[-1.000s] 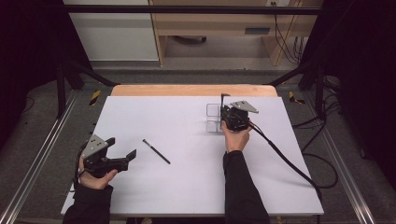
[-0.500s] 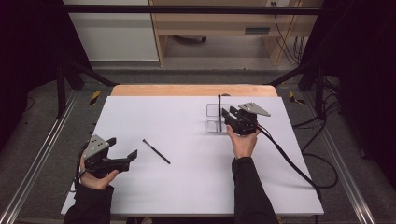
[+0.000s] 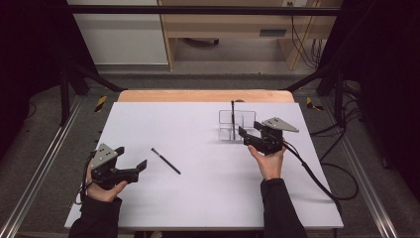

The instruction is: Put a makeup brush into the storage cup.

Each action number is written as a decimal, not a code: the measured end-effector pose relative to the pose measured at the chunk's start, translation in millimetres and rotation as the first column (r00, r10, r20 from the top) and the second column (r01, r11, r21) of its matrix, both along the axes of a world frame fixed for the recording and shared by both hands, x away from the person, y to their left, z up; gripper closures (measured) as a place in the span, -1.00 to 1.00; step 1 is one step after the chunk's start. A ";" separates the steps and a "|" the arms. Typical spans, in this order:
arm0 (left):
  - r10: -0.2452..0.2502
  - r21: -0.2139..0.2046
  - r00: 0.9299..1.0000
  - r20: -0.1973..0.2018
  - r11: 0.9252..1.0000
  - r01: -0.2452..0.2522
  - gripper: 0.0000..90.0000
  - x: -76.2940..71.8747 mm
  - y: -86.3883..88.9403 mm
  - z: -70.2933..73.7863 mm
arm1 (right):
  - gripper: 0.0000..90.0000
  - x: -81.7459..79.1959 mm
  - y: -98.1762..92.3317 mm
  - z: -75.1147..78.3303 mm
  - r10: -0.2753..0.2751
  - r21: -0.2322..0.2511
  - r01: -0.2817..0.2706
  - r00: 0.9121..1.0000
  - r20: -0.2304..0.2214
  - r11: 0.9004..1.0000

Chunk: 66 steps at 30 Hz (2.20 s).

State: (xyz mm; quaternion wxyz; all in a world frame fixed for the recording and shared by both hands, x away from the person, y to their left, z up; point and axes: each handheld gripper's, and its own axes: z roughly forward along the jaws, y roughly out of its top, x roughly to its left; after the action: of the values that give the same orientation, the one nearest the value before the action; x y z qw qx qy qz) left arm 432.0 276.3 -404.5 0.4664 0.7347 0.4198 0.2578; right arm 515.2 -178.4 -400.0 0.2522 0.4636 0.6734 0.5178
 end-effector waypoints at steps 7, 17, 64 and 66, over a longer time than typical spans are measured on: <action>-0.001 0.004 1.000 -0.001 1.000 0.001 -0.88 0.5 -1.9 -1.4 | -0.52 -13.4 -4.3 1.7 0.033 -0.011 -0.033 0.999 -0.012 0.999; 0.002 0.007 1.000 -0.005 1.000 -0.002 -0.88 0.9 -3.2 -3.3 | -0.75 -30.9 -13.9 4.5 0.071 -0.015 -0.071 0.997 -0.016 0.997; 0.049 0.059 0.996 -0.073 0.997 -0.045 -0.86 22.8 -29.7 -19.0 | -0.81 -75.2 -32.9 -6.7 0.118 -0.044 -0.119 0.993 -0.028 0.992; 0.050 0.075 0.996 -0.077 0.996 -0.044 -0.86 25.8 -32.4 -18.9 | -0.81 -75.6 -32.3 -6.9 0.123 -0.042 -0.124 0.992 -0.031 0.991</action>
State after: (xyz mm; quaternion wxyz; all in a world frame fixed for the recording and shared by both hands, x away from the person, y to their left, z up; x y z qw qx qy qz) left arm 457.9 243.8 -423.4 0.4159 0.7508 0.4456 0.2546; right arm 439.6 -210.6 -406.9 0.2202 0.4225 0.7154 0.5111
